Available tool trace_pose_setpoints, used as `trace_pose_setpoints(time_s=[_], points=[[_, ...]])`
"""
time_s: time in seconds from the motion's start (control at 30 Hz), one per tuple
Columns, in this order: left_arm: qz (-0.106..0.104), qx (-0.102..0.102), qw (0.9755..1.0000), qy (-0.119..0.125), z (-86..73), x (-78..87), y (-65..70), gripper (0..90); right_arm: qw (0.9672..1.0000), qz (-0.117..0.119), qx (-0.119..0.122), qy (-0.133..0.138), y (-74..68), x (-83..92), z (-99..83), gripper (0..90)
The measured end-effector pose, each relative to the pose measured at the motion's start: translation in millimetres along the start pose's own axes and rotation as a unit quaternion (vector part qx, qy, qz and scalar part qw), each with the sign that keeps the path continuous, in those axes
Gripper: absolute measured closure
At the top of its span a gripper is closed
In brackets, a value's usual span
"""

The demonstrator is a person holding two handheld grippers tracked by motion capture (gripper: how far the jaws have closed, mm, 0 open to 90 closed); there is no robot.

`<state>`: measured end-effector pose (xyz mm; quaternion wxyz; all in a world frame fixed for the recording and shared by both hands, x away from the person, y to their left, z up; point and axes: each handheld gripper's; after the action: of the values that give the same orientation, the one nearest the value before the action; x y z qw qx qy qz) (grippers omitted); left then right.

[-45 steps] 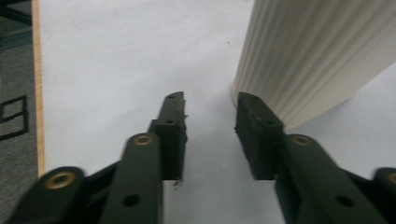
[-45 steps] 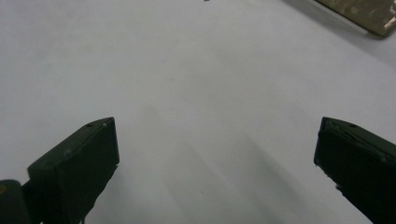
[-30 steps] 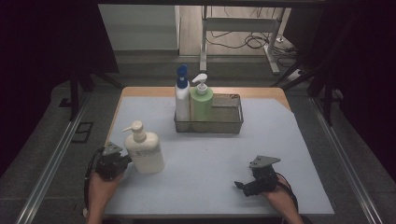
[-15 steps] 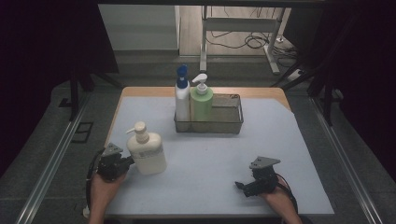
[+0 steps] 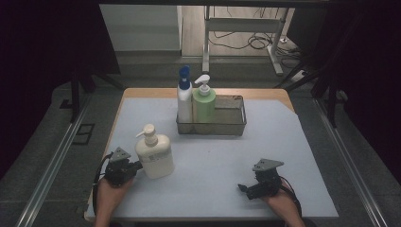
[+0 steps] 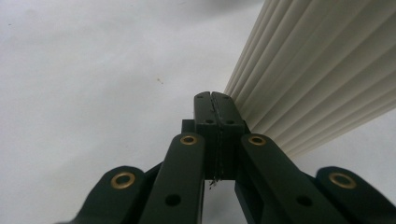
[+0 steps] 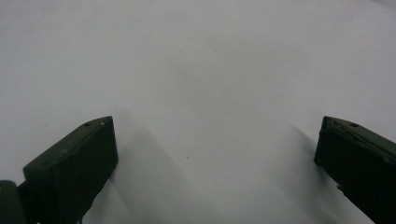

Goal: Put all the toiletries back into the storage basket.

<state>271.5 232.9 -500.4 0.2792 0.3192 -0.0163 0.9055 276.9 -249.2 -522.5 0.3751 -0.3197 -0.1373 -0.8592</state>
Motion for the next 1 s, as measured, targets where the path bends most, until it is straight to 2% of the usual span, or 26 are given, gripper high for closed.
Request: trace_pose_setpoints(time_s=[0.13, 0.47, 1.0], points=[[-0.006, -0.013, 0.9999, -0.003, 0.7, -2.5, 4.4, 89.3, 1.0, -0.001, 0.001, 0.0, 0.0, 0.0, 0.0, 0.0], [-0.023, -0.03, 0.9992, -0.015, 1.9, -6.9, 17.8, 89.2, 1.0, -0.001, 0.001, 0.0, 0.0, 0.0, 0.0, 0.0], [-0.055, -0.039, 0.9974, -0.025, -0.9, -10.1, 44.3, 89.1, 1.0, 0.001, 0.001, 0.0, 0.2, 0.0, -0.1, 0.0]])
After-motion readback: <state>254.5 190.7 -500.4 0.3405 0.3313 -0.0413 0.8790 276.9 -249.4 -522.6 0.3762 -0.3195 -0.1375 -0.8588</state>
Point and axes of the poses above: each handheld gripper's, and its own axes: x roughly backward along the jaws, z roughly out of its top, y roughly to its right, and after that the axes turned 6 degrees about y, right-handed
